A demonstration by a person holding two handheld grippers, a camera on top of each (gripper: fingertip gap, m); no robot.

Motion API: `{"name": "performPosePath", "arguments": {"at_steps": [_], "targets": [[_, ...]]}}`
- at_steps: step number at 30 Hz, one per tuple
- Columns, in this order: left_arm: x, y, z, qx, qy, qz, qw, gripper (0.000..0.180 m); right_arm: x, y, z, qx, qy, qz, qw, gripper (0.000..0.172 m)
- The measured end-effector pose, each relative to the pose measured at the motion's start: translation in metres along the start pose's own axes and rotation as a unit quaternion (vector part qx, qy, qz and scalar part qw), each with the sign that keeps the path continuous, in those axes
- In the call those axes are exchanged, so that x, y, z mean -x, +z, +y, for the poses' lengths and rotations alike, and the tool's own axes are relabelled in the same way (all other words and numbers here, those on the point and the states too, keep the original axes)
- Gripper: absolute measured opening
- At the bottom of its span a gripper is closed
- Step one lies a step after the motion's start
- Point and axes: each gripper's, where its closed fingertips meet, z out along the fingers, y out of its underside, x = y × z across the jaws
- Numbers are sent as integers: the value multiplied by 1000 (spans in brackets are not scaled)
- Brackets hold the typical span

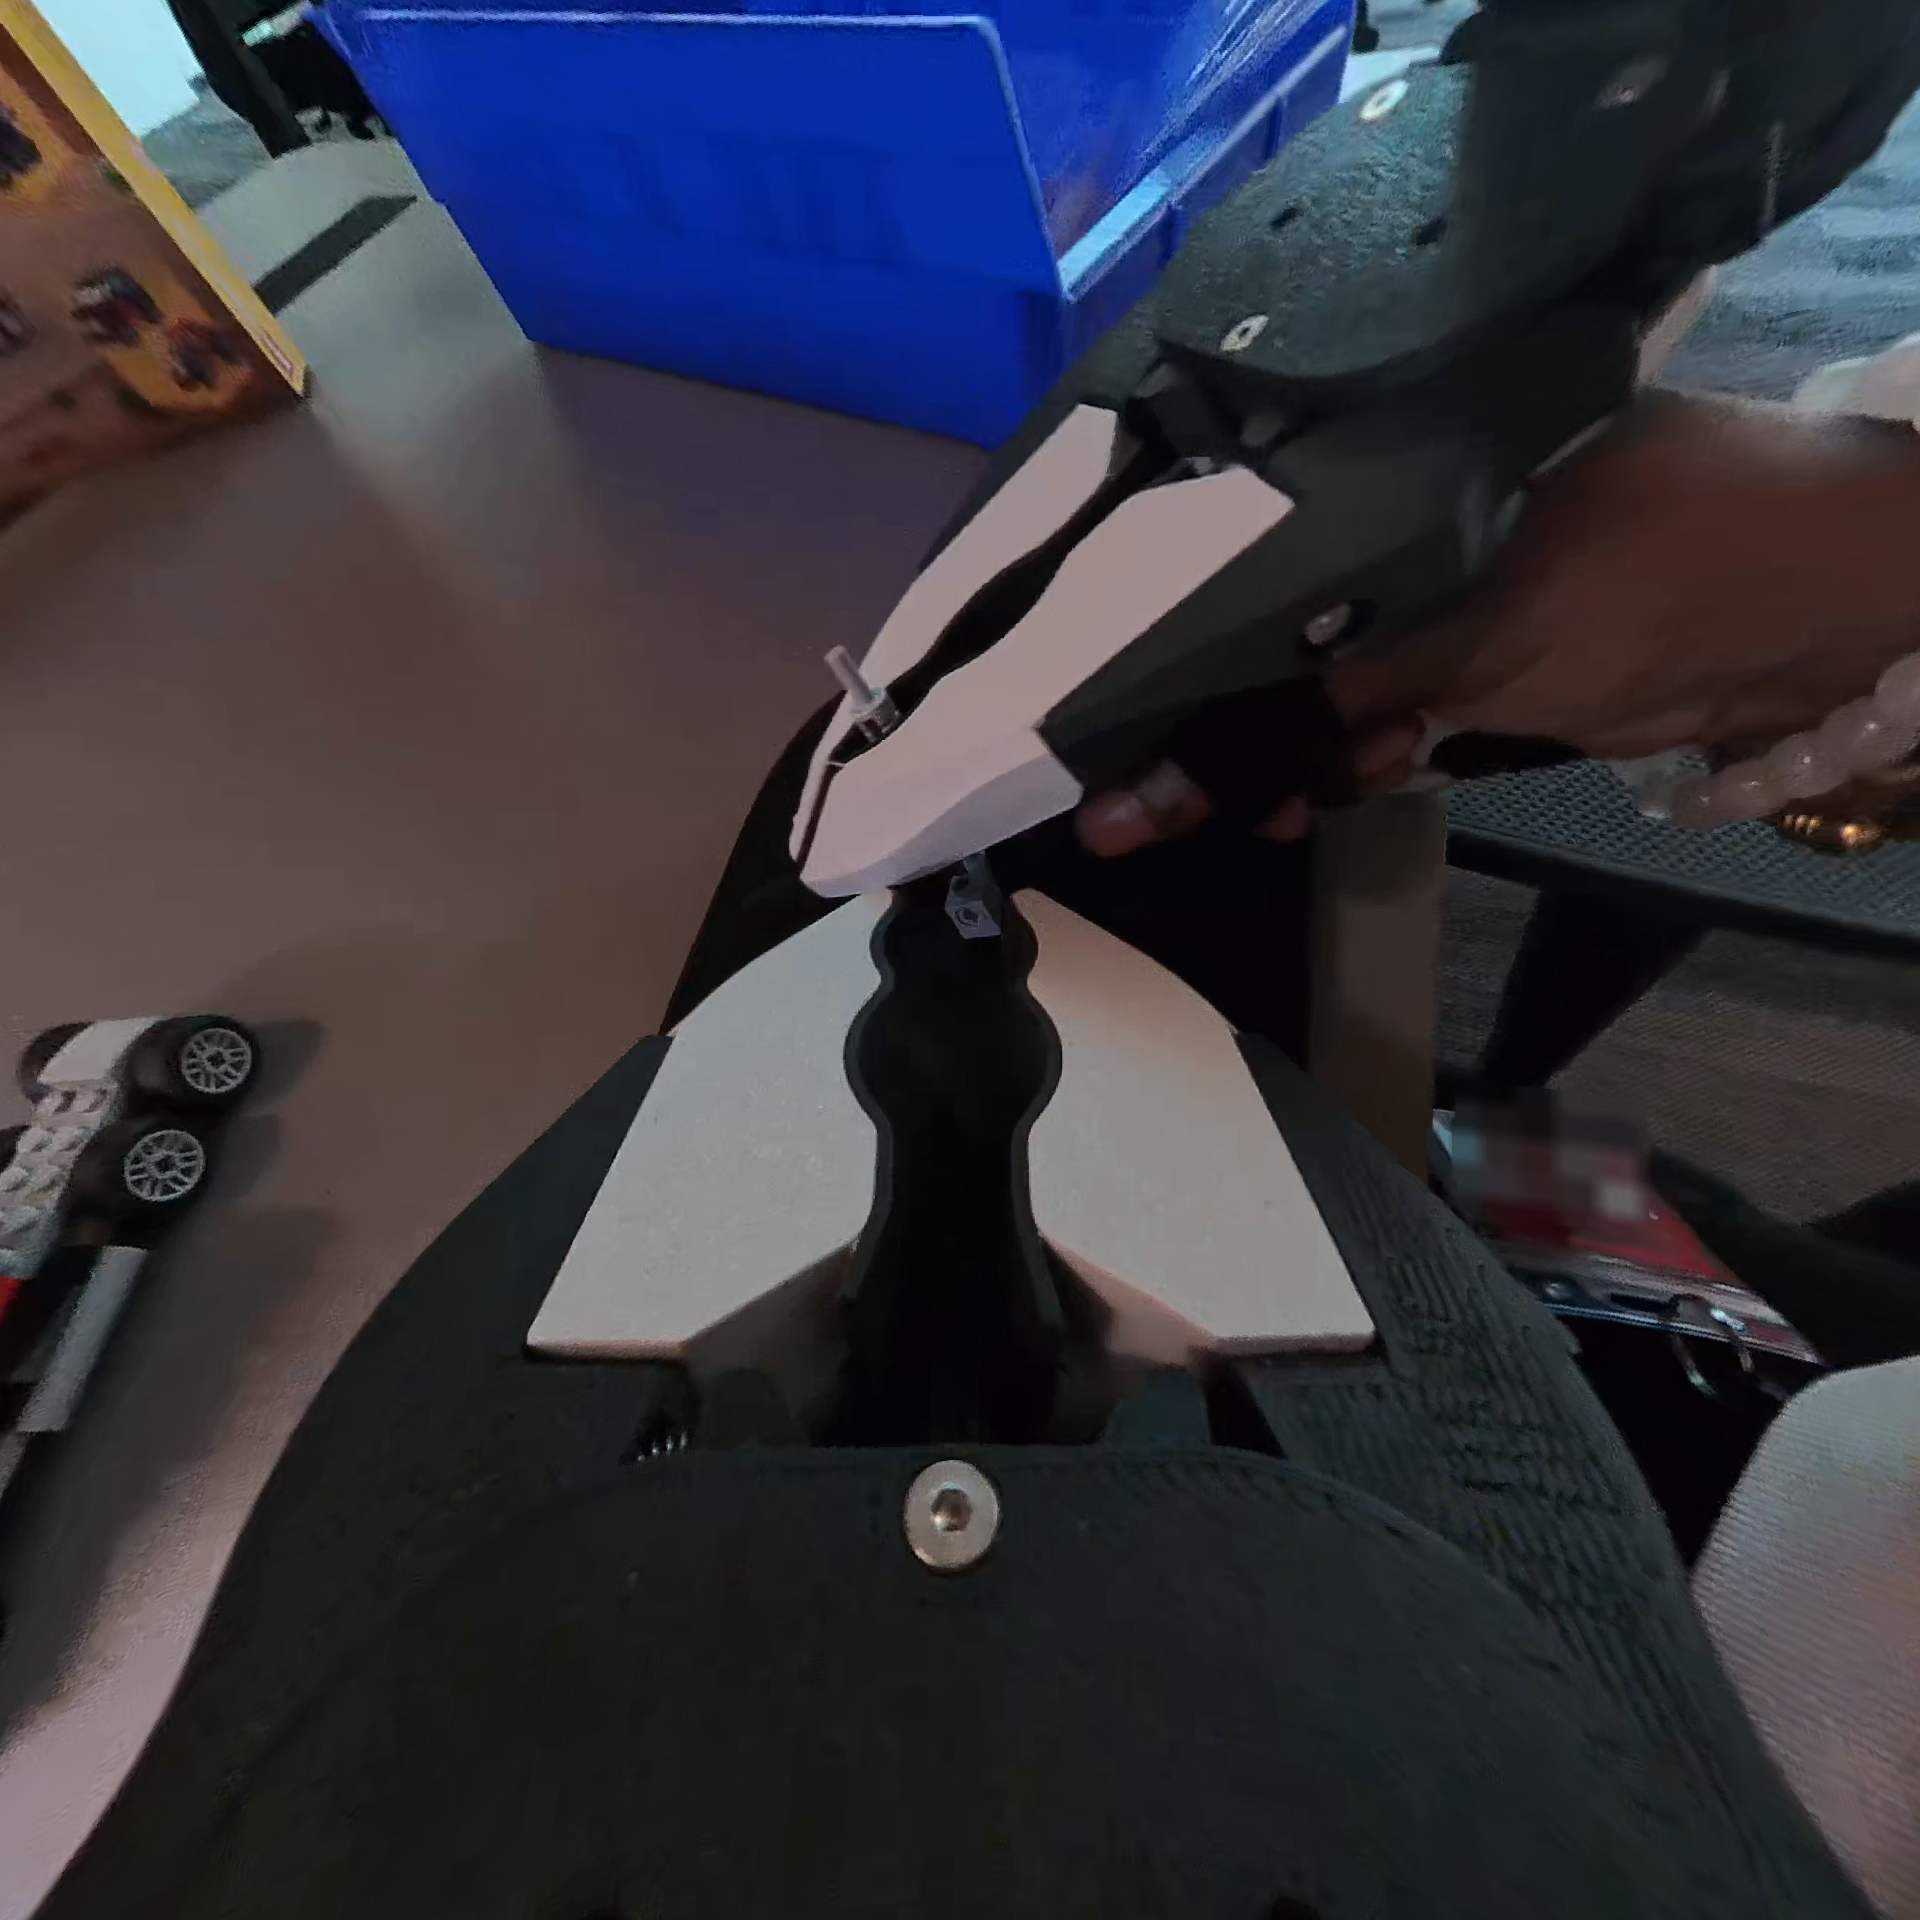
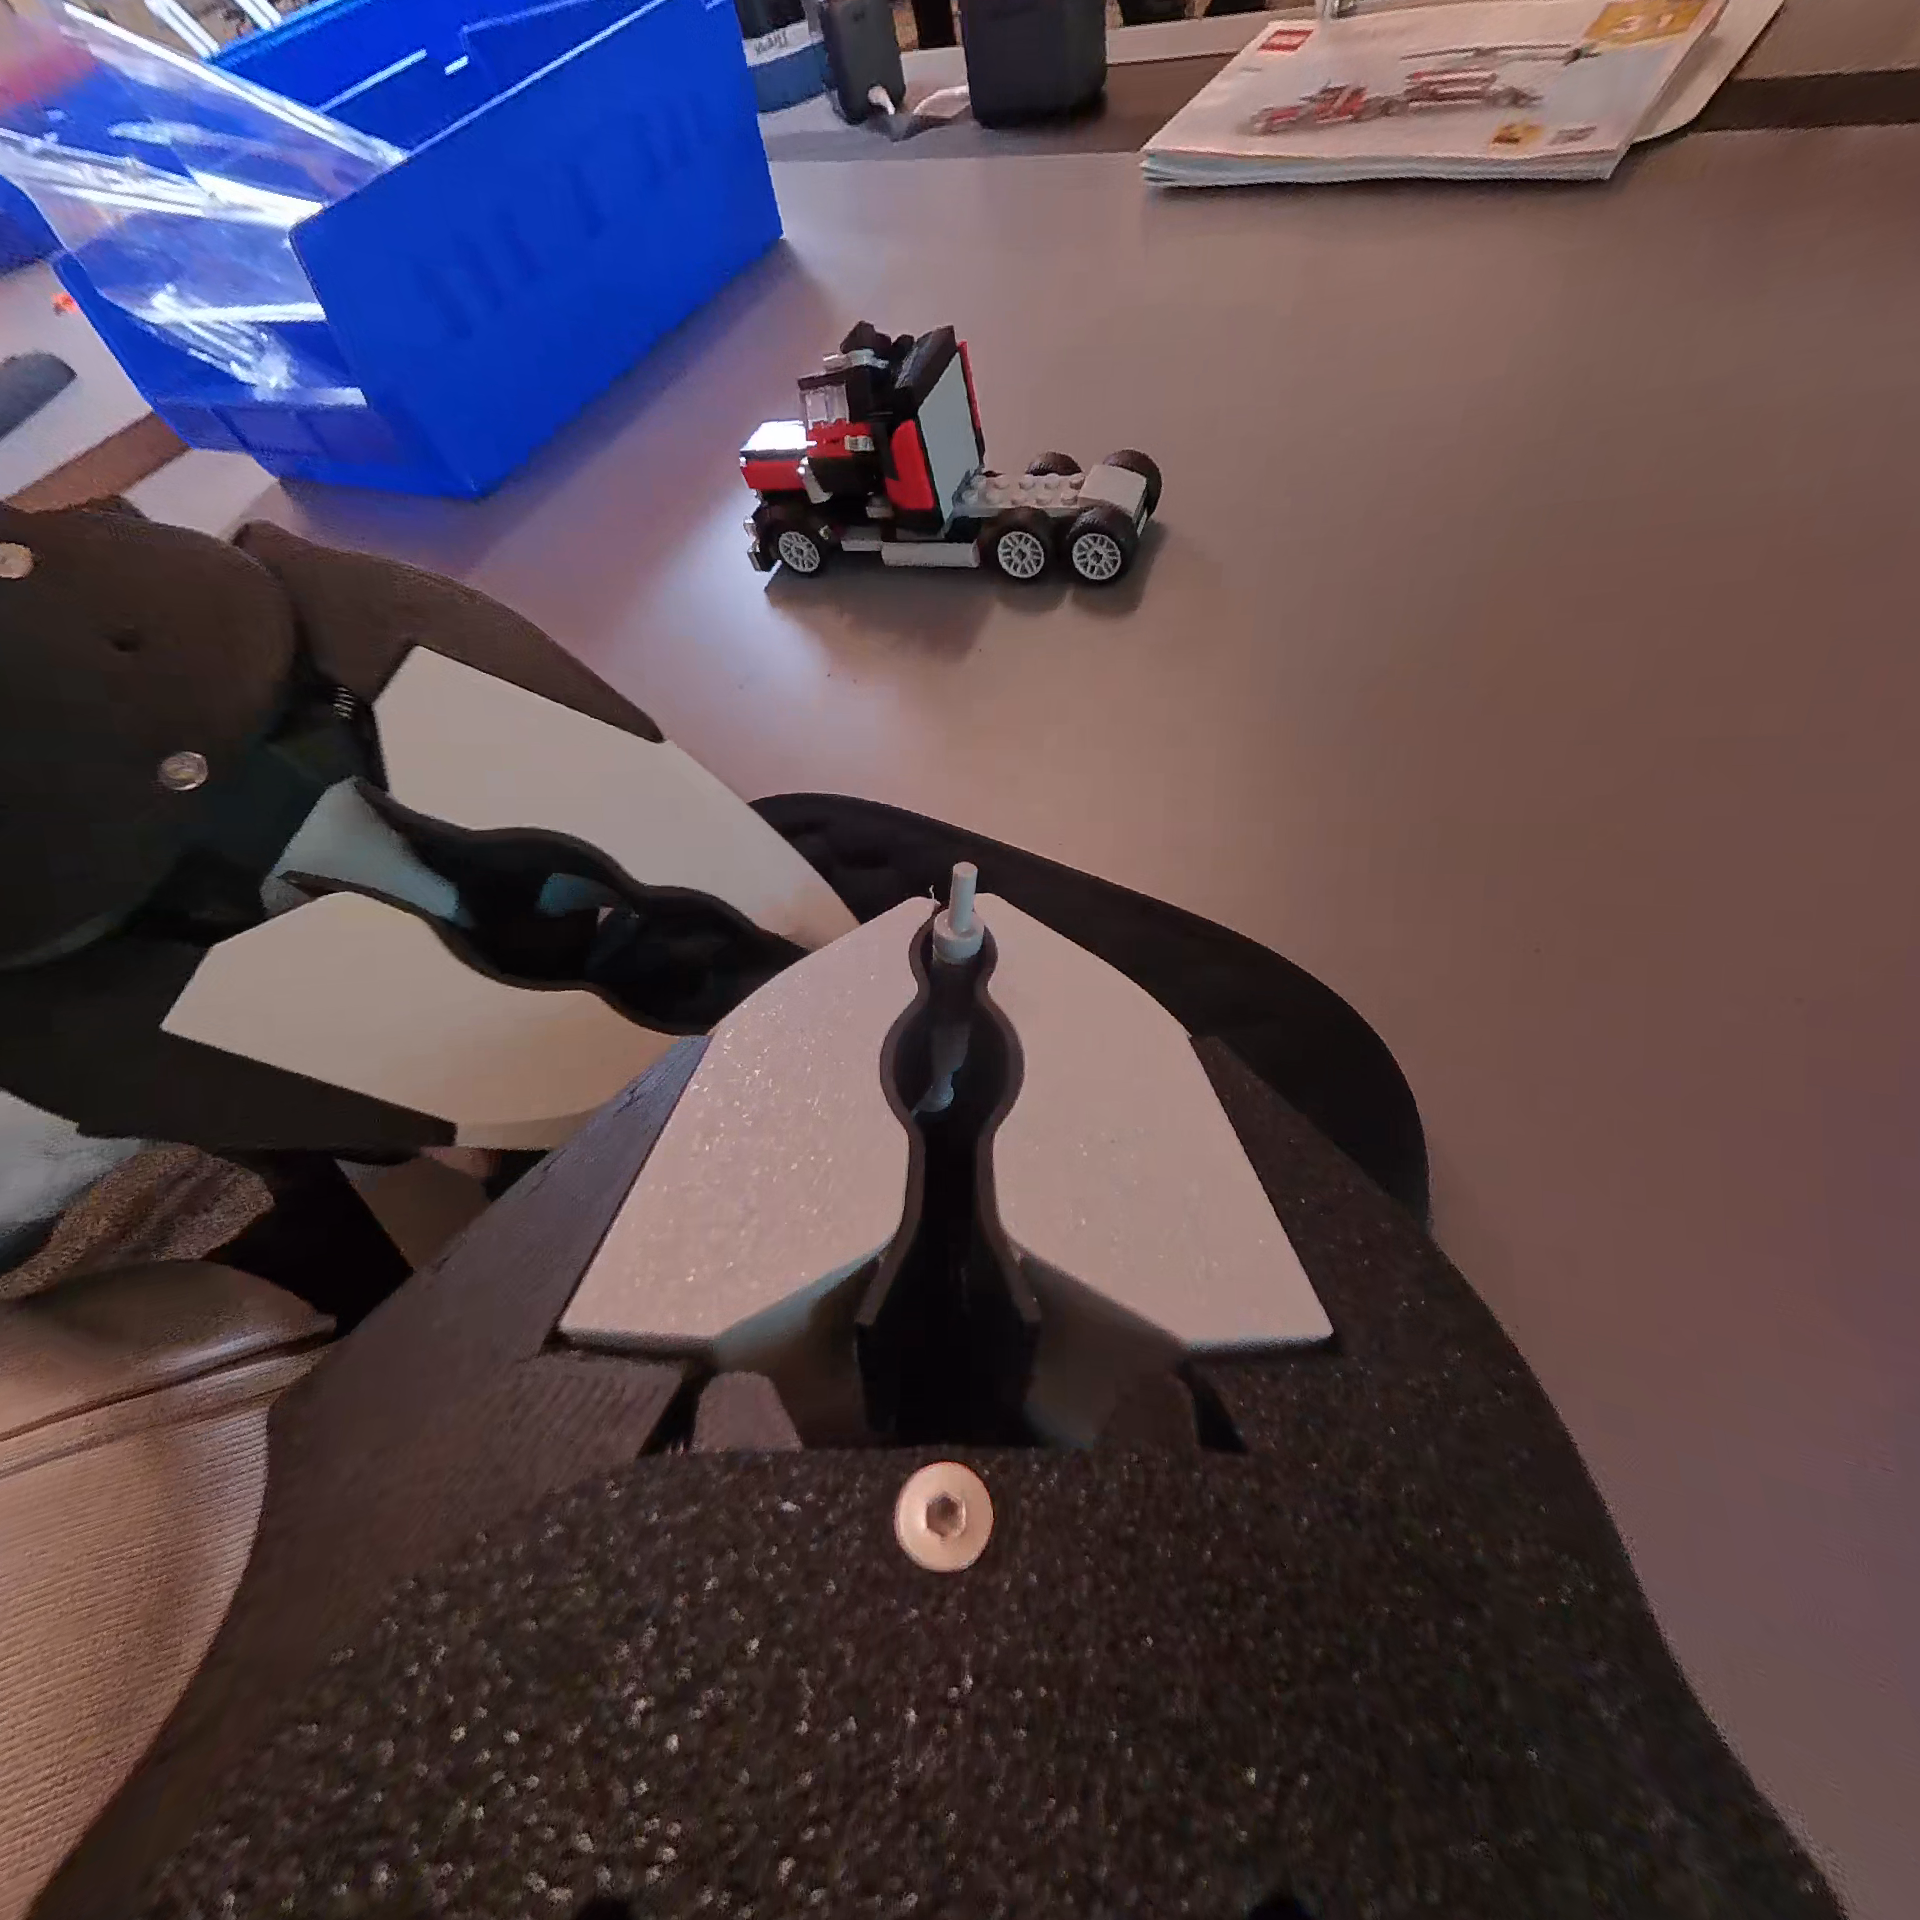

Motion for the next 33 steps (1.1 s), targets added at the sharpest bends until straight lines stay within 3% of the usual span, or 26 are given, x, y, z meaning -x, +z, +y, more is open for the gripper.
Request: {"name": "performPosePath", "arguments": {"at_steps": [5, 9, 15, 25, 28, 33], "targets": [[-7, 12, 7, 44, -60, 49, 996, 17, 4, 0, -2, -10, 13, -6, 1000, 2], [-7, 11, 4, 33, -80, 65, 994, 10, 6, -2, -4, -21, -4, -6, 1000, 2], [-9, 11, 9, 46, -31, 46, 997, 9, 4, -7, 0, 18, -15, -29, 999, 9], [-7, 9, 9, 42, -22, 34, 998, 12, 9, -15, -4, 41, -162, 23, 986, 3], [-7, 2, 0, 2, -19, 34, 999, 17, 9, -15, -4, 39, -166, 26, 985, 3], [-6, 2, 5, 13, 2, 28, 1000, 11, 10, -14, -4, 50, -174, 27, 983, 3]]}}
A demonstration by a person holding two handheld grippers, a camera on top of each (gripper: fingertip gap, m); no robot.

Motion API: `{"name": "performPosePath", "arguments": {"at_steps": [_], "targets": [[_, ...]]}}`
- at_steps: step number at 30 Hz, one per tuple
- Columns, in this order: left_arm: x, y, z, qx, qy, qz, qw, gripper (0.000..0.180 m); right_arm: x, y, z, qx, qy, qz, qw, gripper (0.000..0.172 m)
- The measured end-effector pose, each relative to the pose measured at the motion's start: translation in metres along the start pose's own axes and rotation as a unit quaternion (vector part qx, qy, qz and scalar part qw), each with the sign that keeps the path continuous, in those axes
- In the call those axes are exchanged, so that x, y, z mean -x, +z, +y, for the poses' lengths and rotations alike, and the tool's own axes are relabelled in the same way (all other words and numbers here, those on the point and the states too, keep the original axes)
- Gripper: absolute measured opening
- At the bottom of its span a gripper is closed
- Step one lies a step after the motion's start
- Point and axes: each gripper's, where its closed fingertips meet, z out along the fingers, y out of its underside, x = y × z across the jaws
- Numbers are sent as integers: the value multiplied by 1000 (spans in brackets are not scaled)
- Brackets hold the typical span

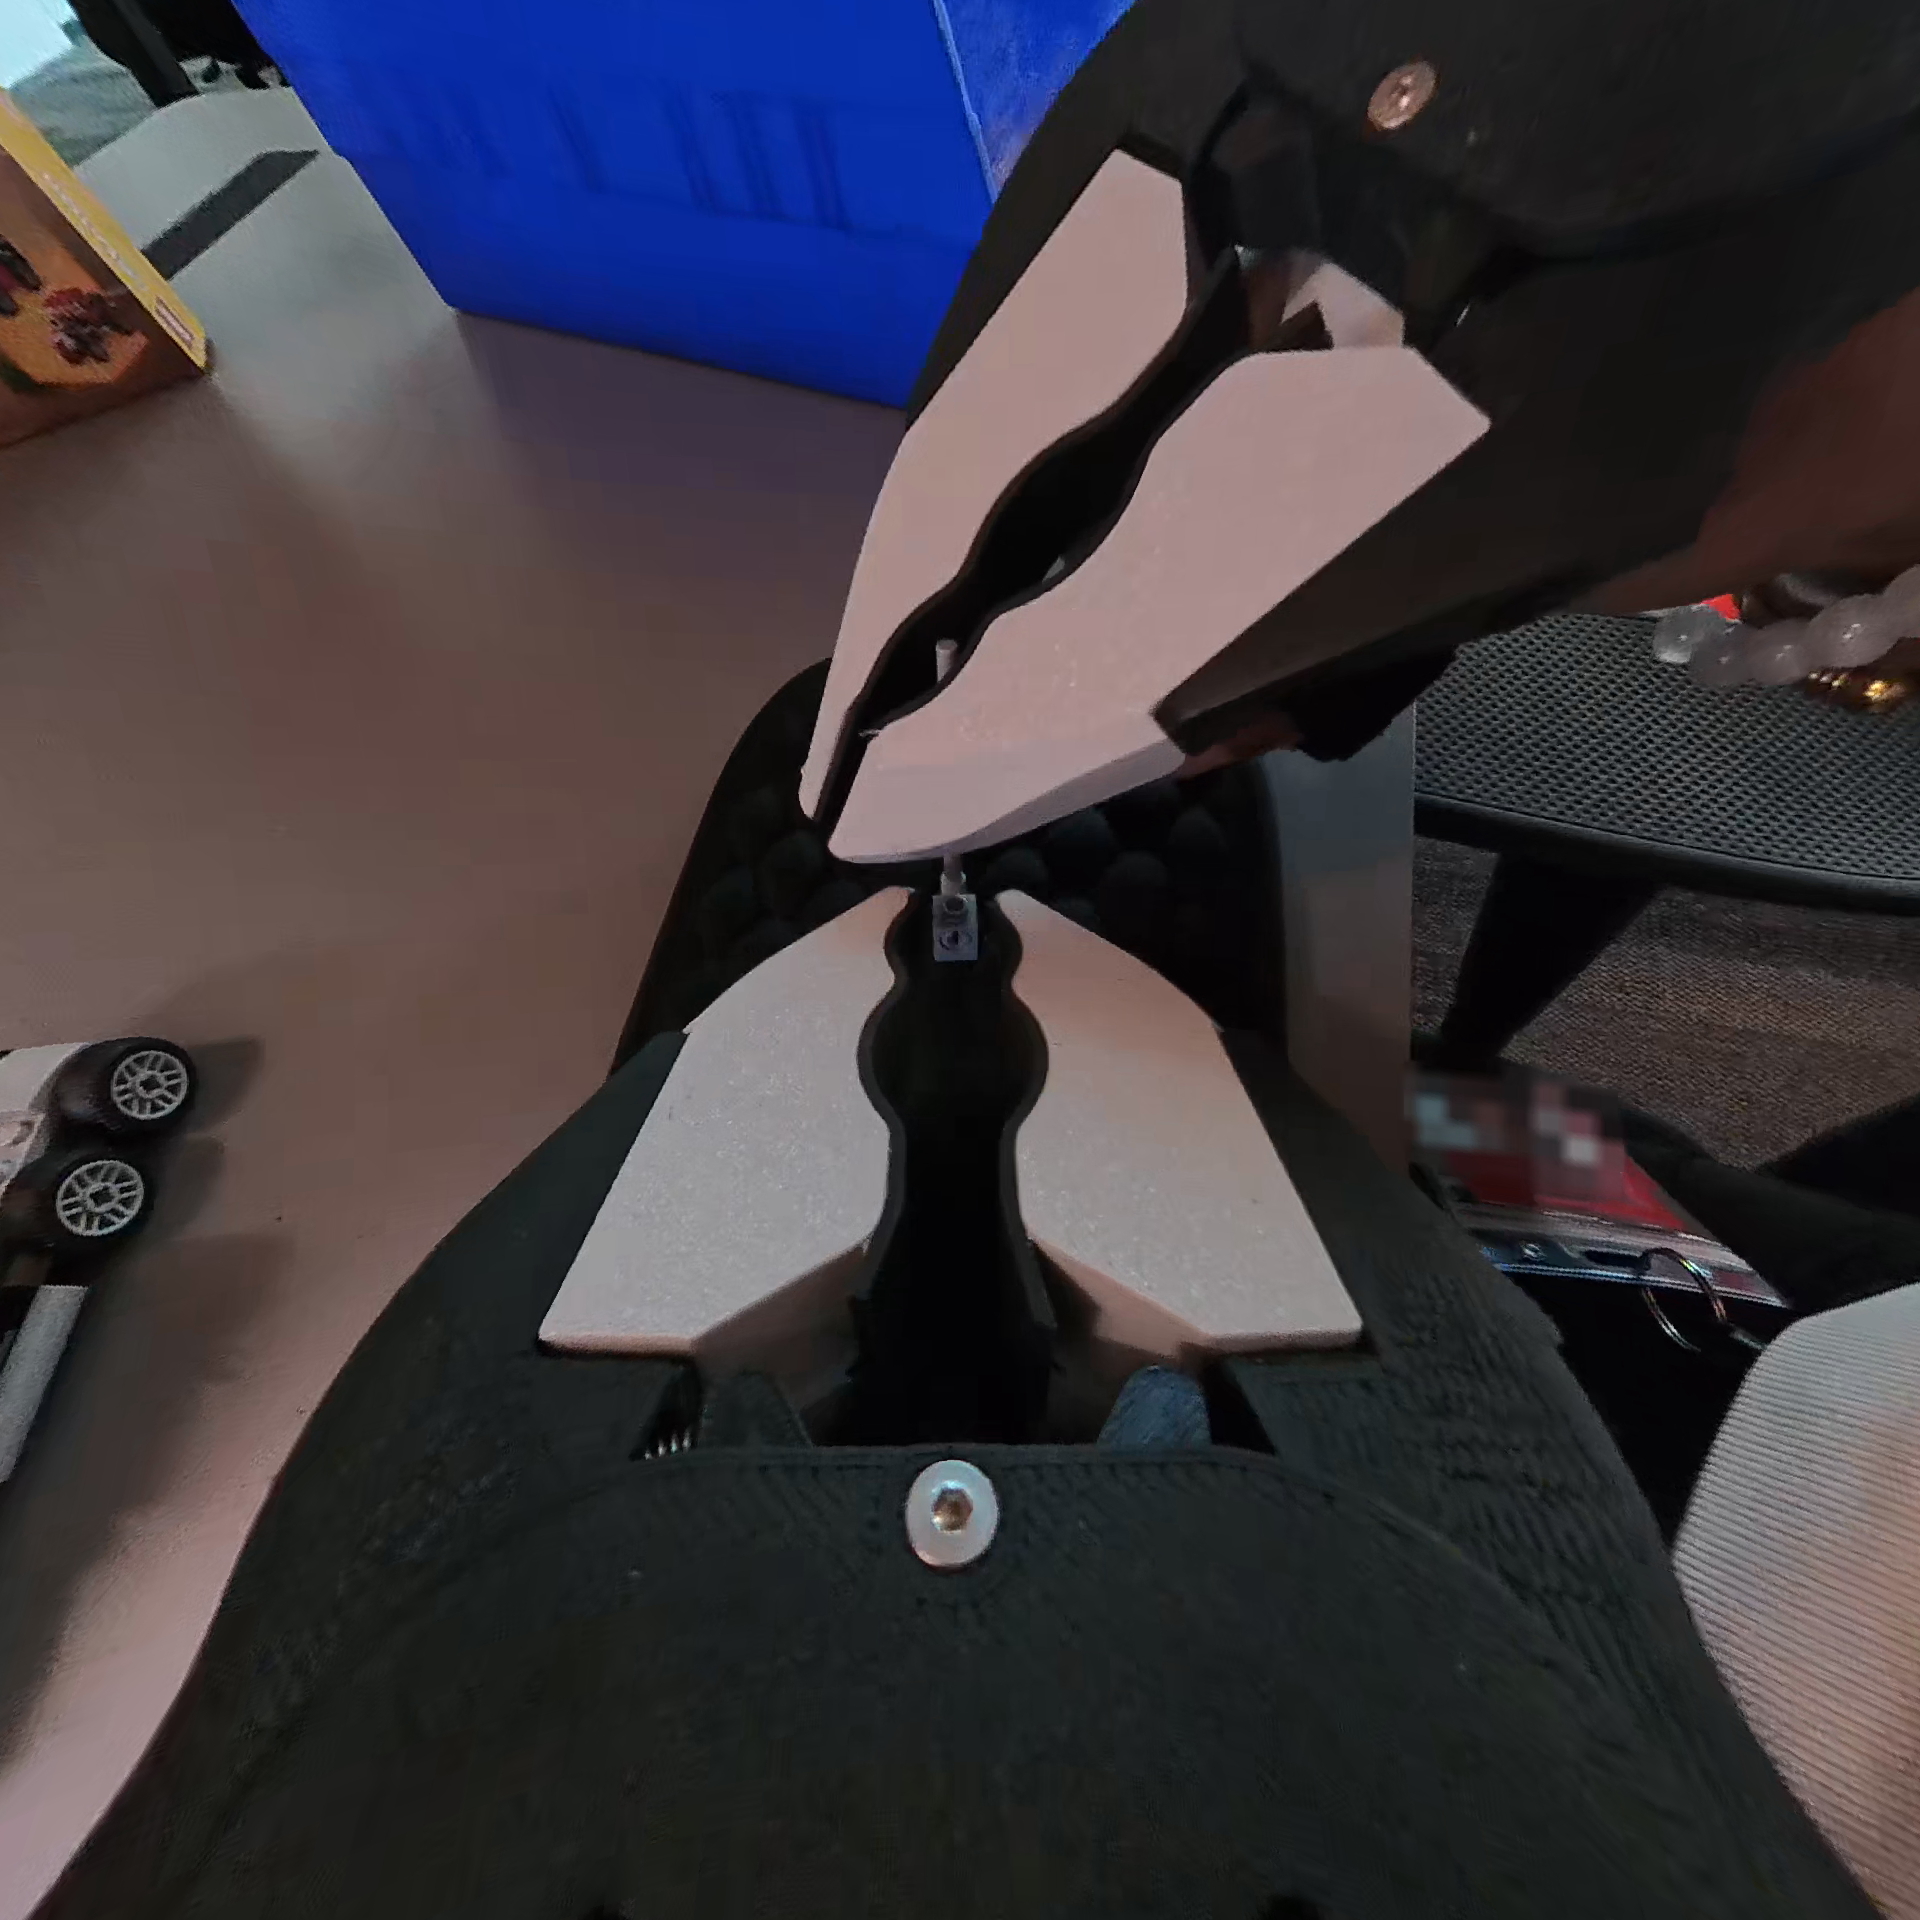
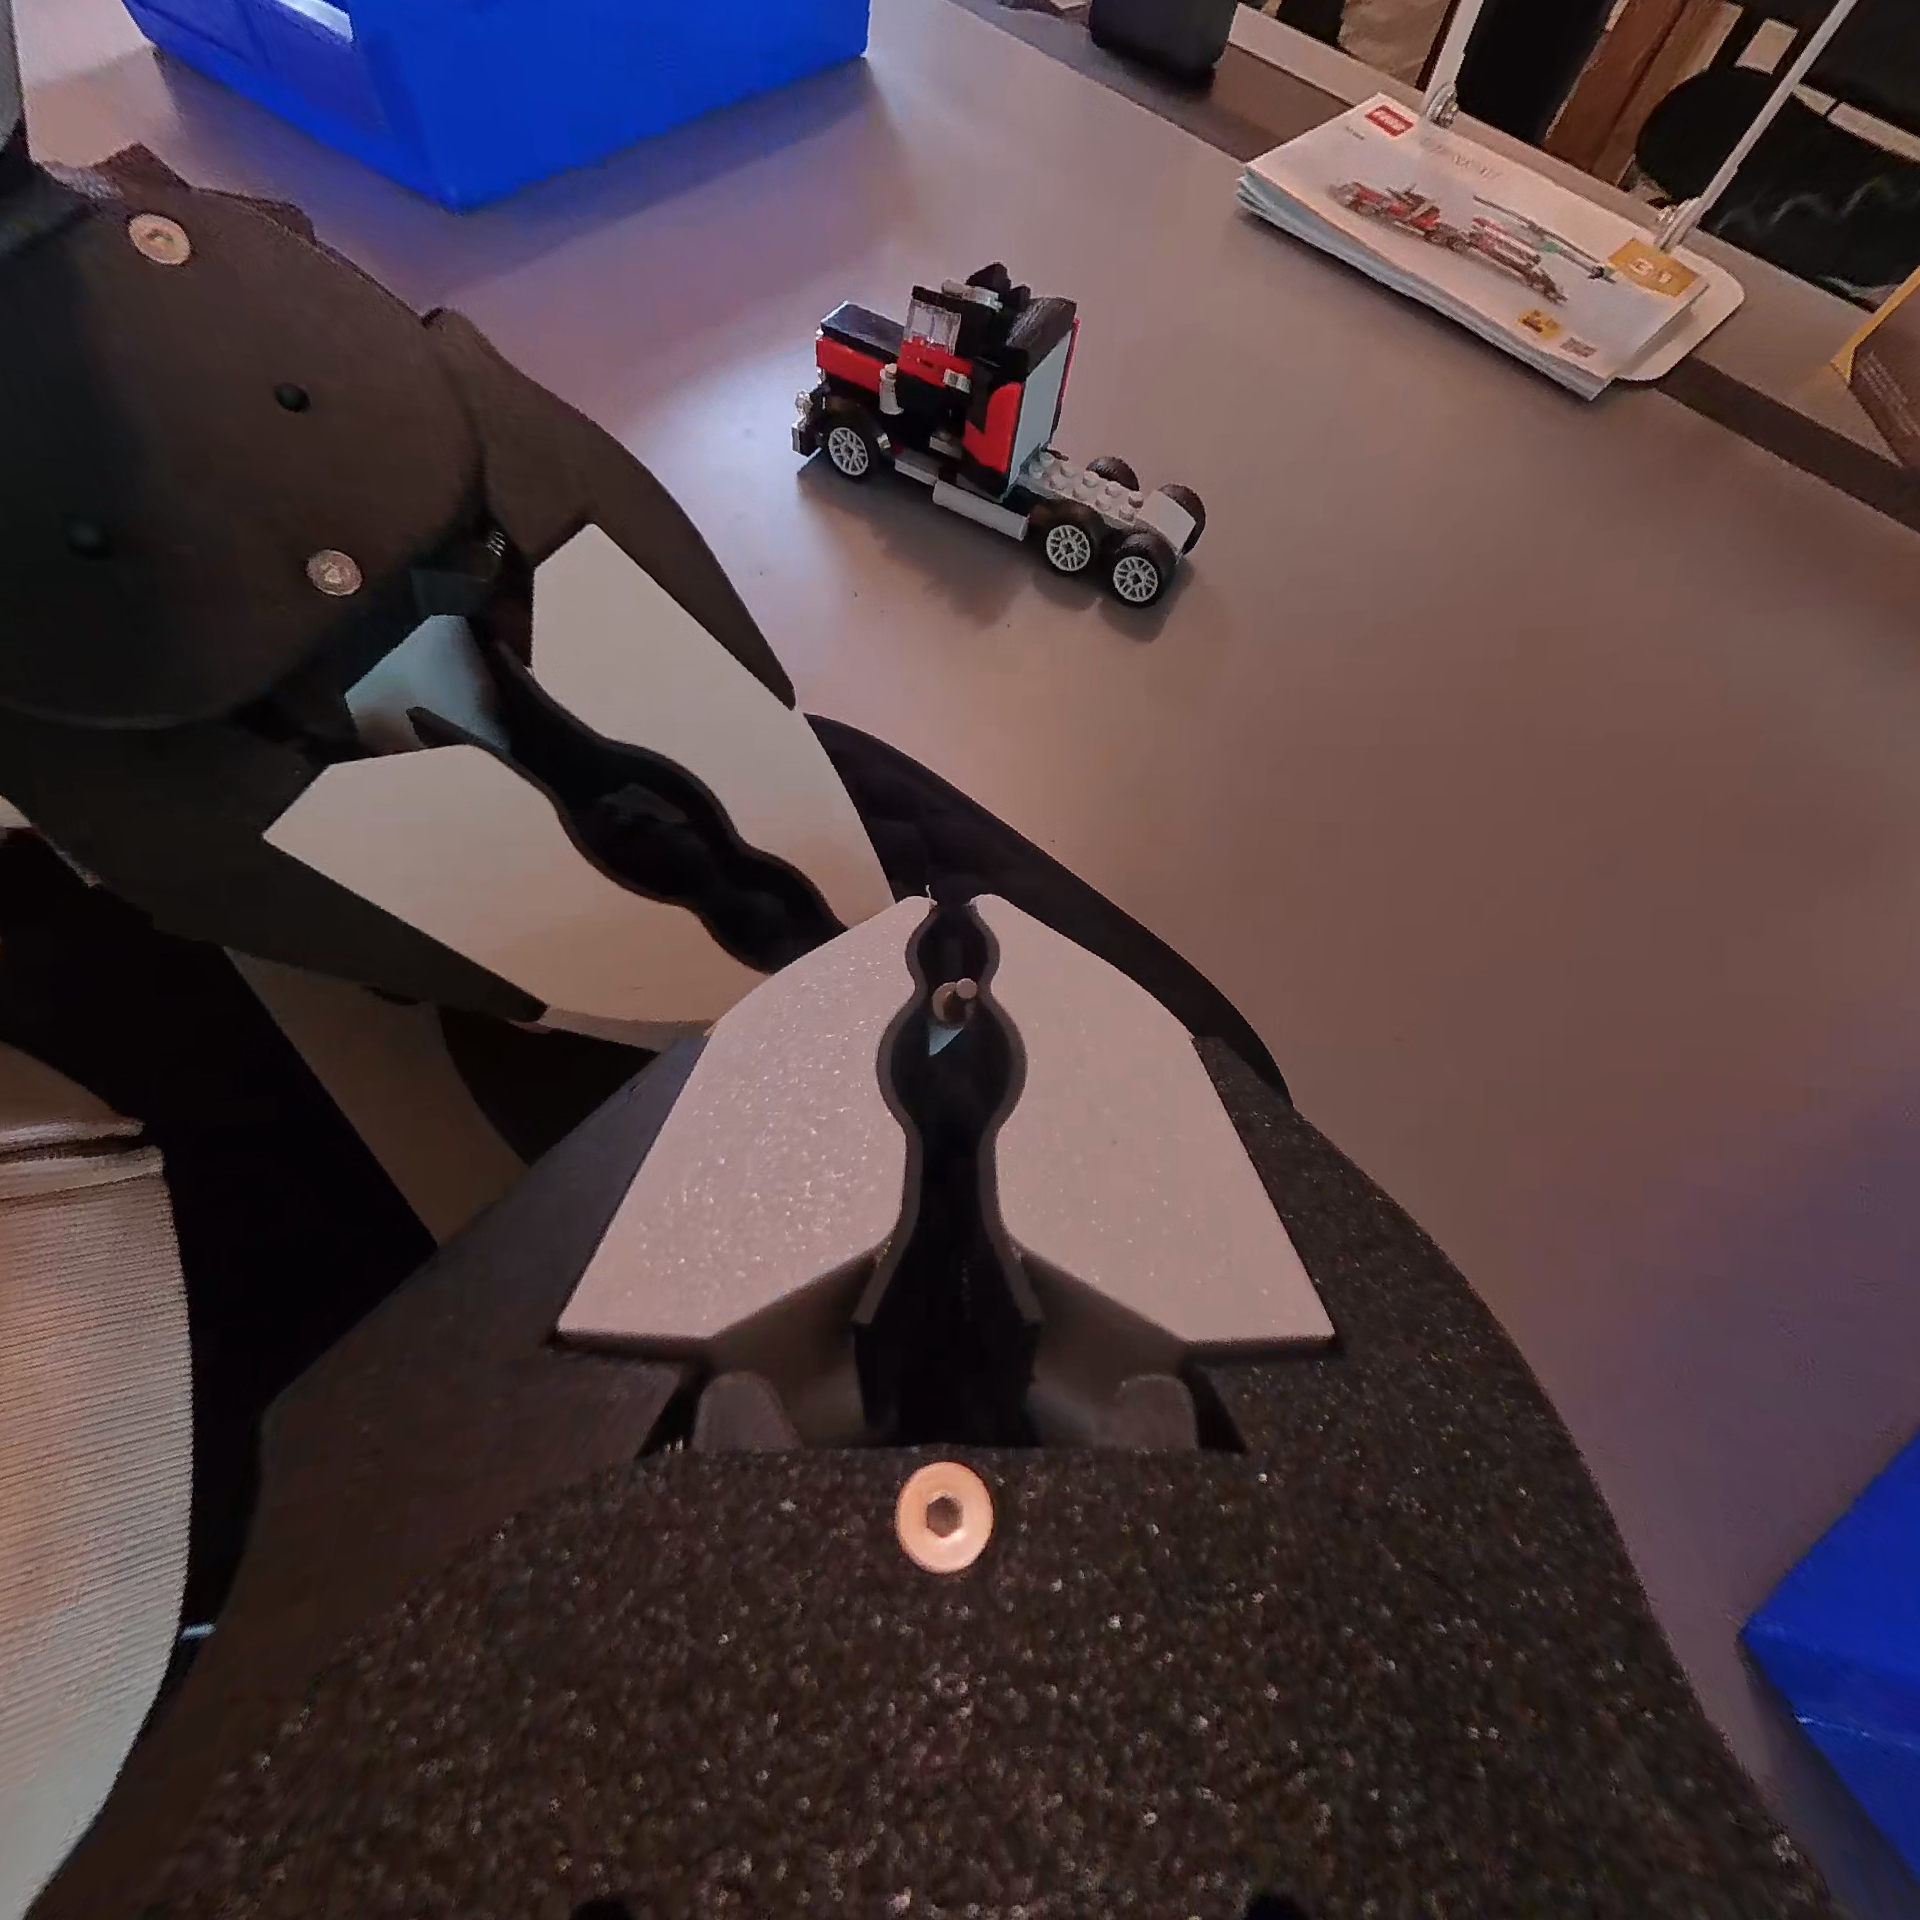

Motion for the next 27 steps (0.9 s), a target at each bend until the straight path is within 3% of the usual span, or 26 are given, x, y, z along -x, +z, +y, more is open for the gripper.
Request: {"name": "performPosePath", "arguments": {"at_steps": [3, 22, 27], "targets": [[1, 0, -2, -9, 11, -7, 1000, 5, 2, 1, -2, 2, -4, -1, 1000, 2], [3, 7, 5, 26, 20, -21, 999, 7, 1, 4, 6, 3, 44, -32, 999, 2], [7, 7, 2, 16, 28, -38, 999, 16, -1, 3, 6, -2, 53, -35, 998, 2]]}}
